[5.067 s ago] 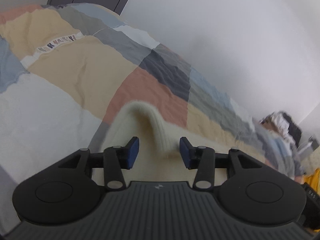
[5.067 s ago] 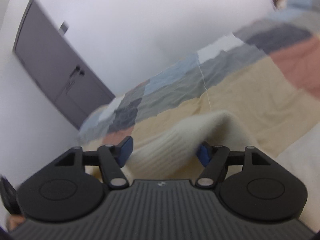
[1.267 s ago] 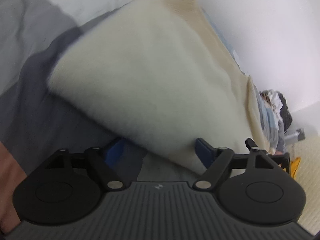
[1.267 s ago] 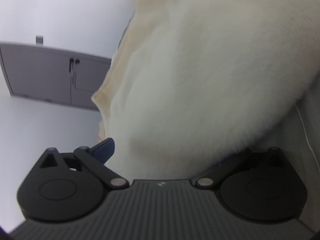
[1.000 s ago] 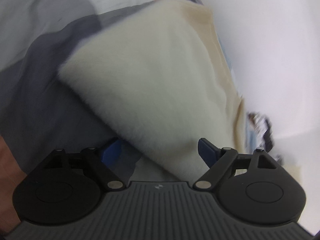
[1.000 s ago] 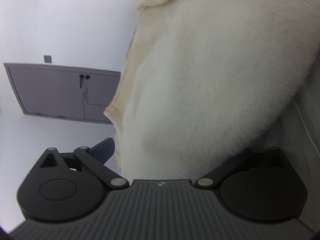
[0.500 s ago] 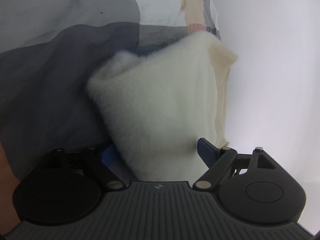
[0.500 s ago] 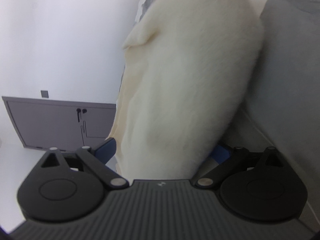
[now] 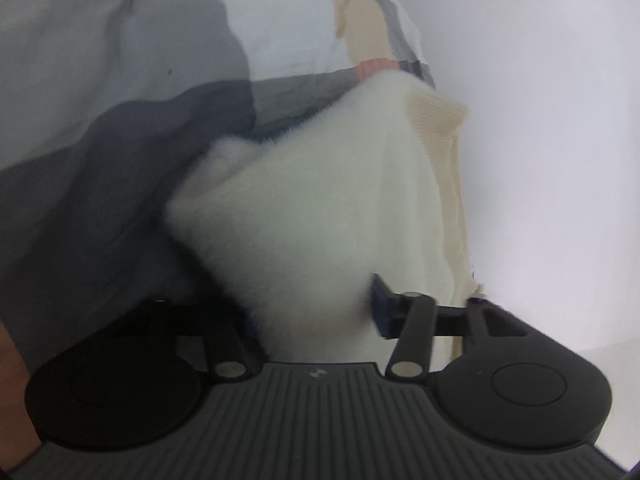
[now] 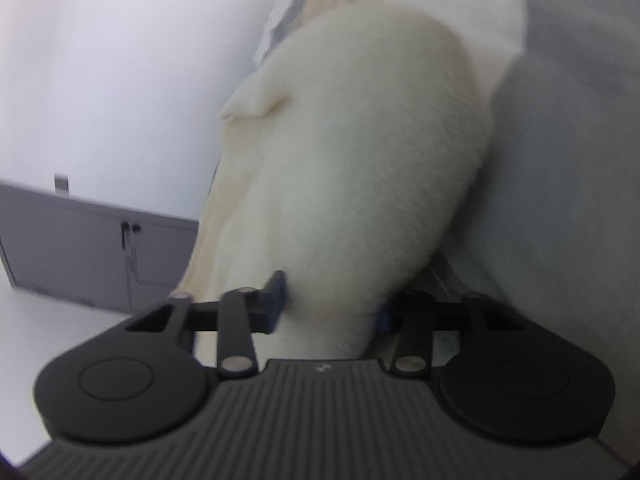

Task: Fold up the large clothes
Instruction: 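Fold the held edge over the sweater middle and open both grippers, then smooth the folded sweater strip flat with both open grippers, then grasp one end of the folded sweater strip with both grippers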

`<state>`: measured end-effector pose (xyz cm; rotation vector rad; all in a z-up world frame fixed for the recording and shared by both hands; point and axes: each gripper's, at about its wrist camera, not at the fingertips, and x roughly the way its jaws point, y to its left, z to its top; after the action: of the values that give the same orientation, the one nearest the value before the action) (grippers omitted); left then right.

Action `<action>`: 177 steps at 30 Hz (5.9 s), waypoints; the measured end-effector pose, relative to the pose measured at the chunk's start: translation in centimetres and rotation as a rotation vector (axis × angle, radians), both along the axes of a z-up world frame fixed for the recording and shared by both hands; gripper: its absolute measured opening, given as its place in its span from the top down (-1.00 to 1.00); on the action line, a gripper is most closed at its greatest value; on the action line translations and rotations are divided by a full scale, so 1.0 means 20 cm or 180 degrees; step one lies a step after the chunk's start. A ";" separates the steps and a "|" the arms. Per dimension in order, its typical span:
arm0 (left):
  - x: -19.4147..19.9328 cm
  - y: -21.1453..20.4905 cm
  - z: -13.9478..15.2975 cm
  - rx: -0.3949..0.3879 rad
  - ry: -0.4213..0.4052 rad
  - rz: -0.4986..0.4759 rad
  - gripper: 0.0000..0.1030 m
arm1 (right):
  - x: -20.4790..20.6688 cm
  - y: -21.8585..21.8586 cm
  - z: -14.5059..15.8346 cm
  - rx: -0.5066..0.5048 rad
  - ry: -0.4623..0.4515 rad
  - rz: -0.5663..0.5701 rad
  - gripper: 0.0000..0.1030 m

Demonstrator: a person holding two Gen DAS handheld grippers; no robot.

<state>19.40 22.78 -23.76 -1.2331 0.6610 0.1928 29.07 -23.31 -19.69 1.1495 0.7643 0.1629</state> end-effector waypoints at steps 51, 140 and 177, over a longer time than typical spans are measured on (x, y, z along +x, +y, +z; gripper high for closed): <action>0.03 -0.03 0.61 0.0599 -0.0450 -0.1025 -0.09 | 0.01 -0.27 0.54 0.0286 -0.0771 0.0507 -0.03; -0.08 -0.29 0.20 0.0759 0.0237 -0.0962 -0.77 | -0.13 0.26 0.46 -0.2365 -0.1048 0.1393 -0.14; -0.02 -0.08 0.03 -0.0531 -0.0294 0.0097 -0.16 | -0.08 0.29 0.23 -0.0532 -0.0403 0.1668 -1.00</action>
<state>19.04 21.17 -23.21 -1.4044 0.5871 0.1067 27.40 -17.51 -15.00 0.7542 0.9349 0.5925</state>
